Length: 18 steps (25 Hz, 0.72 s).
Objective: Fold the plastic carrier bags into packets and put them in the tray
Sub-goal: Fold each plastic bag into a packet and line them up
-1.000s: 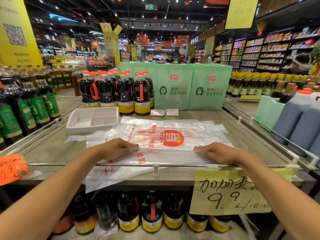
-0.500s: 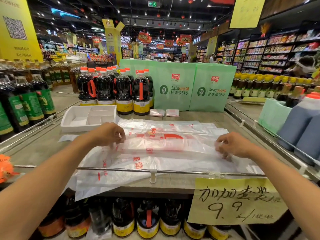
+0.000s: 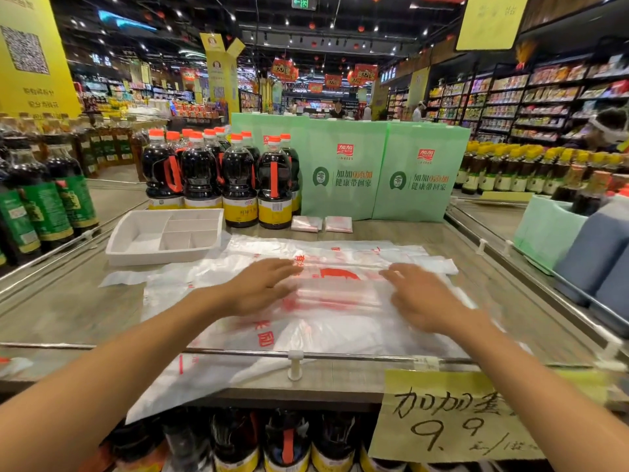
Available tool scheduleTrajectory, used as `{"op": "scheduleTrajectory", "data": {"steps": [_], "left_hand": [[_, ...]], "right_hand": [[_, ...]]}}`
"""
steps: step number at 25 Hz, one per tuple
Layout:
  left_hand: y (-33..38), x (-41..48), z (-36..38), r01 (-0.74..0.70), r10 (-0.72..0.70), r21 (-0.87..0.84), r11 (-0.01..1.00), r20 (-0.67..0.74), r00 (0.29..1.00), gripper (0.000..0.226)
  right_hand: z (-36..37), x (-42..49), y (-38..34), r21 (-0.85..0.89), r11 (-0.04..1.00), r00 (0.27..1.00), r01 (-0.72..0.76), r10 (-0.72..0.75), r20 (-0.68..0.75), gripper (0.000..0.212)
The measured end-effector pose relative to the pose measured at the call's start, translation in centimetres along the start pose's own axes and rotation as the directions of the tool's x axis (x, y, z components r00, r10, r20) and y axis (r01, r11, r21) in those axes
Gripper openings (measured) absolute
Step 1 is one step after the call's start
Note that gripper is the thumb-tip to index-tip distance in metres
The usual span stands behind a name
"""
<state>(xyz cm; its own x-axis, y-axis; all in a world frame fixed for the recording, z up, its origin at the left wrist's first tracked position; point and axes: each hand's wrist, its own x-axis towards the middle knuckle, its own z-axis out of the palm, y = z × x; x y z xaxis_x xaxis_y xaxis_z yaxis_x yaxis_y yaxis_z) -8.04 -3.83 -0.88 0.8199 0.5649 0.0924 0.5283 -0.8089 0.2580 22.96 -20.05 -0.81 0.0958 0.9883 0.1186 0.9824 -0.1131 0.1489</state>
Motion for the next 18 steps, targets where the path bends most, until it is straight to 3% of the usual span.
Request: {"op": "scheduleTrajectory", "data": {"steps": [2,5,9,11,13,18], "left_hand": [[1.2,0.9,1.2,-0.021,0.010,0.115,0.993,0.094,0.996,0.087],[0.7,1.6,3.0,0.063,-0.088,0.124,0.990,0.213,0.973,0.060],[-0.4,1.3,2.9,0.080,-0.139,0.173,0.982,0.361,0.922,0.062],[-0.8,1.1,2.3,0.081,-0.153,0.194,0.978,0.388,0.909,0.063],[-0.9,1.0,2.0,0.074,-0.151,0.202,0.977,0.399,0.904,0.065],[-0.9,0.5,2.2,0.078,-0.151,0.208,0.975,0.365,0.919,0.070]], "right_hand": [[1.2,0.4,-2.5,0.180,0.979,0.995,0.097,-0.099,0.002,0.062],[1.6,1.2,-3.4,0.356,0.929,0.968,0.105,-0.178,0.179,0.062],[1.7,0.7,-2.7,0.267,0.961,0.922,0.075,-0.169,0.348,0.070],[1.3,0.3,-2.7,0.256,0.966,0.916,0.049,-0.145,0.374,0.089],[0.8,0.1,-2.7,0.265,0.964,0.914,0.036,-0.138,0.381,0.104],[0.9,0.4,-2.3,0.267,0.964,0.900,0.001,-0.117,0.420,0.108]]}}
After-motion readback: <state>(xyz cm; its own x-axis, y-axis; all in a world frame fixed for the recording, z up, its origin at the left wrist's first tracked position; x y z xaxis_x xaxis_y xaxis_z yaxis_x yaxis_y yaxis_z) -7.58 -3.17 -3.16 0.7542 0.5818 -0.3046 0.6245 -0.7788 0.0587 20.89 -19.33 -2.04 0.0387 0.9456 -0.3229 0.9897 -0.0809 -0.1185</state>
